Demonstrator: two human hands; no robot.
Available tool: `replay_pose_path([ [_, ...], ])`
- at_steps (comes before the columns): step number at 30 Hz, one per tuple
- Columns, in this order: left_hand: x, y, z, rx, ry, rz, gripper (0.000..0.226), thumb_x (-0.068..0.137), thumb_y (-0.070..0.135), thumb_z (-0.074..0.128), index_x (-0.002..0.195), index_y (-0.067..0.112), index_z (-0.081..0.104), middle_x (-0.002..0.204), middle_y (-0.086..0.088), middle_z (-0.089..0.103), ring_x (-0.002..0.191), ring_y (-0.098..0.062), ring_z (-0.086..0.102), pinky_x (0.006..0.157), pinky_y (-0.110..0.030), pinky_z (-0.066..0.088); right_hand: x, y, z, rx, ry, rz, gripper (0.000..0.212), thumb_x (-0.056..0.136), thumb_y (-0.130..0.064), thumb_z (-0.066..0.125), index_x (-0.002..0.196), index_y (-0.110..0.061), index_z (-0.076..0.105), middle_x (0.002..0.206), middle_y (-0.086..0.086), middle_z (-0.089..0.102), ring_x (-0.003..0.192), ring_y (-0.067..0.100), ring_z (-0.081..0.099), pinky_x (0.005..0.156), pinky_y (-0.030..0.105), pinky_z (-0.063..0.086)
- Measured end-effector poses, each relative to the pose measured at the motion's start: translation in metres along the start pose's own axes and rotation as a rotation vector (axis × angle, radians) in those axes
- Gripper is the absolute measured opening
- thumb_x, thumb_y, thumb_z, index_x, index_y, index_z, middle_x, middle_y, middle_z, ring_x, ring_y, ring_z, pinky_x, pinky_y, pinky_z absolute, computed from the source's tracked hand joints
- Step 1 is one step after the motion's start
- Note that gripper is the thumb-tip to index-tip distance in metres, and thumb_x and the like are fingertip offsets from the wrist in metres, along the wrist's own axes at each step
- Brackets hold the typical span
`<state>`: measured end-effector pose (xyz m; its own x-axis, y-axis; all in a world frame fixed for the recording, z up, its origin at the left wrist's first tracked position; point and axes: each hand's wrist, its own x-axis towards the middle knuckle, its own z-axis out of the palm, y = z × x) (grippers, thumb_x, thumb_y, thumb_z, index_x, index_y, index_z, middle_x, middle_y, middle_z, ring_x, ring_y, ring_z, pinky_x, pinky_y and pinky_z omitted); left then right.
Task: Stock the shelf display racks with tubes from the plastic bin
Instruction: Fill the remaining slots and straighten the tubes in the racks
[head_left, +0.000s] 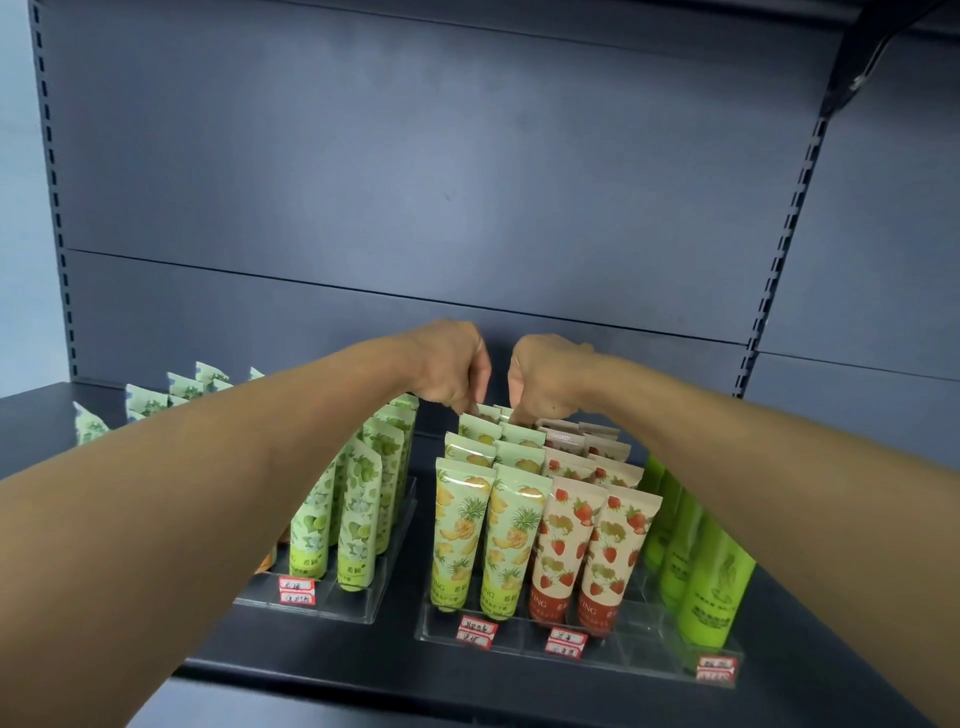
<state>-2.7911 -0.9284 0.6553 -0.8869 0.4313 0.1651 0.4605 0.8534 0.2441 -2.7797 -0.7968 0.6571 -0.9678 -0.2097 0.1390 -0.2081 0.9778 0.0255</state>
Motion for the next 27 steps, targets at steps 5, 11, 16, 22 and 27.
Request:
replay_pose_path([
  [5,0.0022,-0.0028,0.0013,-0.011,0.017,-0.019,0.022,0.075,0.008,0.075,0.063,0.021,0.064,0.078,-0.003,0.070,0.076,-0.011,0.063,0.072,-0.020,0.045,-0.0007,0.0006,0.0015,0.022,0.004,0.006,0.009,0.082,-0.007,0.069,0.091,-0.007,0.067,0.094,0.008,0.065,0.096,0.021,0.055,0.086,0.040,0.032],
  [11,0.0028,-0.0034,0.0028,-0.026,0.018,-0.037,0.024,0.076,0.002,0.072,0.064,0.021,0.065,0.068,0.007,0.065,0.071,-0.004,0.060,0.065,-0.014,0.043,-0.0043,0.0009,-0.0013,0.020,-0.017,0.010,0.010,0.082,-0.013,0.072,0.089,-0.011,0.066,0.096,0.004,0.065,0.098,0.021,0.056,0.094,0.043,0.040],
  [16,0.0010,-0.0036,0.0027,-0.004,0.024,-0.025,0.024,0.077,0.006,0.073,0.064,0.023,0.064,0.073,0.004,0.066,0.078,-0.011,0.062,0.075,-0.021,0.047,-0.0032,0.0020,-0.0001,0.020,-0.013,0.005,0.011,0.082,-0.007,0.069,0.092,-0.010,0.066,0.102,0.008,0.066,0.096,0.021,0.056,0.088,0.041,0.042],
  [22,-0.0012,-0.0038,0.0018,-0.012,0.013,-0.027,0.023,0.077,0.007,0.073,0.064,0.024,0.063,0.069,0.005,0.064,0.073,-0.009,0.060,0.071,-0.021,0.046,-0.0056,0.0012,-0.0001,0.032,-0.013,0.011,0.010,0.081,-0.005,0.069,0.090,-0.009,0.067,0.101,0.009,0.066,0.093,0.021,0.056,0.095,0.045,0.040],
  [27,-0.0025,-0.0030,0.0021,-0.030,0.010,-0.027,0.022,0.078,0.007,0.072,0.065,0.024,0.064,0.067,0.008,0.063,0.069,-0.005,0.058,0.070,-0.019,0.047,-0.0069,0.0010,-0.0001,0.040,-0.011,0.010,0.012,0.082,-0.005,0.068,0.094,-0.008,0.068,0.104,0.010,0.067,0.093,0.021,0.057,0.088,0.041,0.040],
])
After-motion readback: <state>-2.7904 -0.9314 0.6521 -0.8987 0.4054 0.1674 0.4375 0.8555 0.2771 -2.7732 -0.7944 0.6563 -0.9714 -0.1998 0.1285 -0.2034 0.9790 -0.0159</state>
